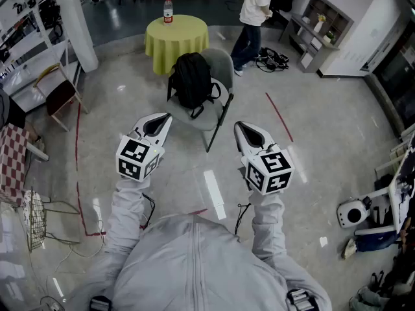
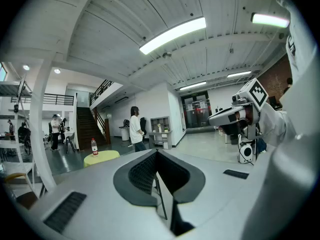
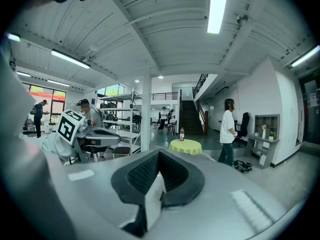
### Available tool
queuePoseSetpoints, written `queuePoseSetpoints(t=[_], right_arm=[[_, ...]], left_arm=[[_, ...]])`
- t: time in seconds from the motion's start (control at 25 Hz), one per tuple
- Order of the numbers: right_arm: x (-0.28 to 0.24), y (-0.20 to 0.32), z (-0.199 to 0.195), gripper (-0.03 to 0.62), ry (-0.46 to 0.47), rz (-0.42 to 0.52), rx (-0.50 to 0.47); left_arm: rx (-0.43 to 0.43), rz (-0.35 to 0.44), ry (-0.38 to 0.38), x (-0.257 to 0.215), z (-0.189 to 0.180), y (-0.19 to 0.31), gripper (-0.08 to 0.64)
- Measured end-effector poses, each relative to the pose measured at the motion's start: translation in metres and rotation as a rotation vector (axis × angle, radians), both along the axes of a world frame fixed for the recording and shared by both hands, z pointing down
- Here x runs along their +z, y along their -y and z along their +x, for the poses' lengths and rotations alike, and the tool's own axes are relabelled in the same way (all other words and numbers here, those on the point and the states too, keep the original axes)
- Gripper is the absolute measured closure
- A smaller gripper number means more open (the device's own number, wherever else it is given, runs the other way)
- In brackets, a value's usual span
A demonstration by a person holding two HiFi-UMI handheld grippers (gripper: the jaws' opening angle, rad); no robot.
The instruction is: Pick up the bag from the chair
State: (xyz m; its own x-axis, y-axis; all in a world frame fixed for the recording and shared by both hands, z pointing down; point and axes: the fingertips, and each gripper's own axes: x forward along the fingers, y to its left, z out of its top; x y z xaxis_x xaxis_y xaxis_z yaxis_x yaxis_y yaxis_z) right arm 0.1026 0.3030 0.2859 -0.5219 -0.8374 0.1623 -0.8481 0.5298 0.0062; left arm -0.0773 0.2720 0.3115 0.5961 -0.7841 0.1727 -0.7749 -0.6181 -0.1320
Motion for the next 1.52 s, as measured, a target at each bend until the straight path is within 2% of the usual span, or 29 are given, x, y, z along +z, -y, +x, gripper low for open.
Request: queuePoseSetpoints(t=[0.44, 0.88, 1.12, 1.52], right_arm=[[0.013, 0.009, 0.035, 0.581, 0.05, -0.017, -0.008], [0.041, 0.051, 0.044, 0.581, 0.048, -0.075, -0.009], [0.052, 0.104, 0.035, 0.581, 0.039, -0.083, -0.001], [0.045, 0.245, 0.005, 0.581, 0.017, -0.084, 0.028]], left_arm=[[-0.015, -0.039, 0.02, 0.02, 0.025, 0.003, 0.561], [-0.053, -0.077, 0.027, 0.045, 0.02, 0.034, 0.561], [-0.048, -0.076, 0.016, 0.056, 0.01, 0.092, 0.561], [-0.065, -0.097, -0.004, 0.059, -0.032, 0.248, 0.561]])
